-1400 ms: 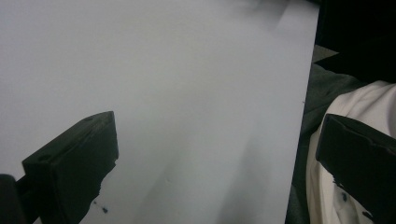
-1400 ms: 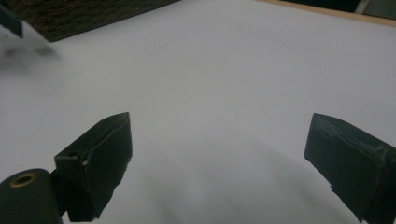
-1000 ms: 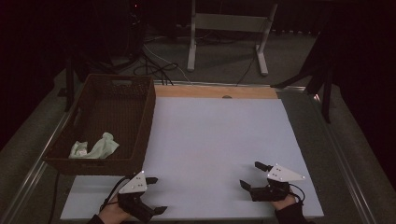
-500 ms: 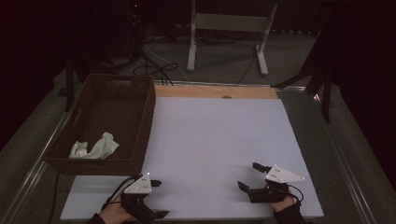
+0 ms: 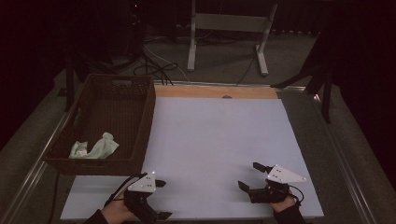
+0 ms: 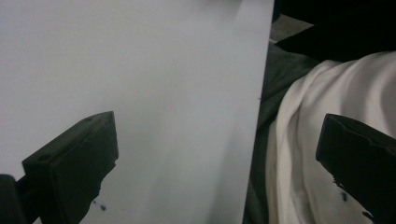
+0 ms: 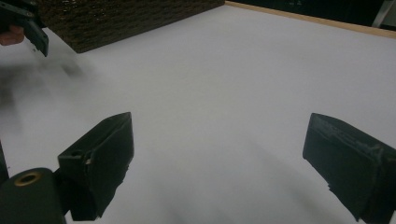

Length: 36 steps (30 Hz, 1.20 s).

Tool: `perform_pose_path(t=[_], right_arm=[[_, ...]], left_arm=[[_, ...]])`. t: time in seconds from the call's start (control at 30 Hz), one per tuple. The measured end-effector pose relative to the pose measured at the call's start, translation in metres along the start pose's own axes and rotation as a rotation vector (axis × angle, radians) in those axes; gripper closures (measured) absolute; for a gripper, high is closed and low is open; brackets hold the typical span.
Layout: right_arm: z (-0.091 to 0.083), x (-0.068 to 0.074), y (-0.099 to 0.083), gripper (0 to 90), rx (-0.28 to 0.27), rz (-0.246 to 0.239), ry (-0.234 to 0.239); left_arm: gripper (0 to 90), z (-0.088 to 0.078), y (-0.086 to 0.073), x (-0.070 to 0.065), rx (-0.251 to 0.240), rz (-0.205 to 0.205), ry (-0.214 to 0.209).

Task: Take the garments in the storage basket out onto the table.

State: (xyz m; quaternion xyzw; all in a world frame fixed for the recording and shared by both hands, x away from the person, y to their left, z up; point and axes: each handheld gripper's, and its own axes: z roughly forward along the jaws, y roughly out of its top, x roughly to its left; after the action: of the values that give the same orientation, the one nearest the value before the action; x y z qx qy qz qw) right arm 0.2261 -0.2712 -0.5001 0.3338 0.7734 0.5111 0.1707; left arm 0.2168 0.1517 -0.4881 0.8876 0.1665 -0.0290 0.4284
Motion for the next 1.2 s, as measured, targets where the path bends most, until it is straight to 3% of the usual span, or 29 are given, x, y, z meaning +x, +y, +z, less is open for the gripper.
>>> perform_pose_path(t=[0.73,1.2], right_arm=[[-0.001,0.002,0.002,9.3,-0.015,0.001,0.016],[-0.001,0.003,0.003,9.3,-0.026,-0.003,0.017]], left_arm=[[0.0,-0.025,0.028,-0.006,-0.004,0.045,-0.057],[0.0,-0.044,0.051,-0.003,-0.008,0.081,-0.039]])
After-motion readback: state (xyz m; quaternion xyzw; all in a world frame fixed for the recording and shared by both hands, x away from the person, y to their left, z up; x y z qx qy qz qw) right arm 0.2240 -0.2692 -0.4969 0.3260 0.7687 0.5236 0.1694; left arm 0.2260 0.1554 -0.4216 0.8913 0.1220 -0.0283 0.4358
